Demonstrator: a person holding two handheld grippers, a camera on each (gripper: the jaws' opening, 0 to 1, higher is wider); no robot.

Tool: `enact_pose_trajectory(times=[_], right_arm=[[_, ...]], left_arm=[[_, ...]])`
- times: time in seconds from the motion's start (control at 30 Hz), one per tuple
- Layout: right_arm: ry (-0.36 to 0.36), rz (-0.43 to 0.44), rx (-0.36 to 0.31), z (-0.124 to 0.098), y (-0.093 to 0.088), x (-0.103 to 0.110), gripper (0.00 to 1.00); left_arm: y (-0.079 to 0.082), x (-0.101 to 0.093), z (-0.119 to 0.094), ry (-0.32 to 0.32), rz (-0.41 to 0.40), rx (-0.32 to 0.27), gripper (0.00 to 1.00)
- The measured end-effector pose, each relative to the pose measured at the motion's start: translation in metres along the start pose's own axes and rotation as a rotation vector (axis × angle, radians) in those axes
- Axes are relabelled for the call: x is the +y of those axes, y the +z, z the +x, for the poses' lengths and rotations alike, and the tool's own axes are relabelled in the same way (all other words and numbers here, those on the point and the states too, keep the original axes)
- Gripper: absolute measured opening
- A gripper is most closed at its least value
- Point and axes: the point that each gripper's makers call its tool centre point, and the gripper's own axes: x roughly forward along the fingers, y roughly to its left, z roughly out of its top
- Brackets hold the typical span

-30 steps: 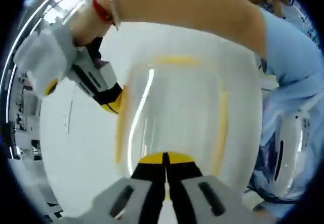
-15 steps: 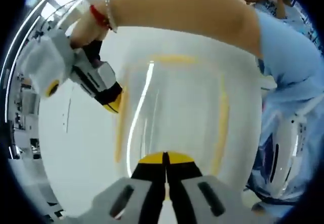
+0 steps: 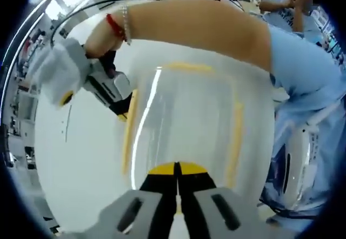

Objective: Snap each plastic latch of the storage box into its locked position after aligning the lid with the box until every specified latch is closed and the lid sits flush.

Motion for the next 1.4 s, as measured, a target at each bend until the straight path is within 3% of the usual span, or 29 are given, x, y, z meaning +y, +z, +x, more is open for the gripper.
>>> enact_pose_trajectory(times=[0.23, 0.3, 0.5, 0.53, 0.6, 0.7, 0.77, 0.9, 1.07, 1.23, 1.3, 1.4], right_arm=[[0.004, -0.033, 0.009, 0.017, 0.031, 0.002, 0.00], [0.009, -0.023, 0.061, 0.021, 0.034, -0.001, 0.00], [-0.016, -0.039, 0.045, 0.021, 0.039, -0.005, 0.00], [-0.046, -0.020, 0.046, 0.020, 0.038, -0.011, 0.00], [-0.095, -0.097, 0.036, 0.022, 0.042, -0.018, 0.00], [-0.151, -0.122, 0.020, 0.020, 0.045, -0.020, 0.00], [-0.213, -0.140, 0.009, 0.016, 0.045, -0.025, 0.00], [-0.329, -0.175, 0.011, 0.009, 0.039, -0.030, 0.00], [-0.409, -0.200, -0.056, -0.006, 0.043, -0.028, 0.00], [-0.443, -0.221, -0.089, -0.012, 0.047, -0.022, 0.02], [-0.542, -0.235, -0.119, -0.017, 0.046, -0.026, 0.04], [-0.600, -0.229, -0.173, -0.025, 0.049, -0.024, 0.04]], left_arm=[[0.002, -0.002, -0.004, -0.003, 0.005, 0.018, 0.00], [0.002, -0.003, -0.004, -0.002, 0.003, 0.012, 0.00], [0.005, -0.003, -0.007, -0.015, 0.005, -0.025, 0.00], [0.006, -0.004, -0.007, -0.016, 0.013, -0.029, 0.00], [0.007, -0.005, -0.007, -0.017, 0.015, -0.031, 0.00], [0.008, -0.006, -0.008, -0.017, 0.030, -0.032, 0.00], [0.010, -0.005, -0.008, -0.017, 0.100, -0.053, 0.00], [0.011, -0.002, -0.010, -0.058, 0.059, -0.096, 0.00], [0.015, -0.001, -0.009, -0.094, 0.028, -0.114, 0.00], [0.017, -0.002, -0.007, -0.073, 0.017, -0.084, 0.00], [0.017, 0.002, -0.005, -0.050, 0.006, -0.057, 0.00], [0.017, 0.004, -0.004, -0.055, -0.016, -0.056, 0.00]])
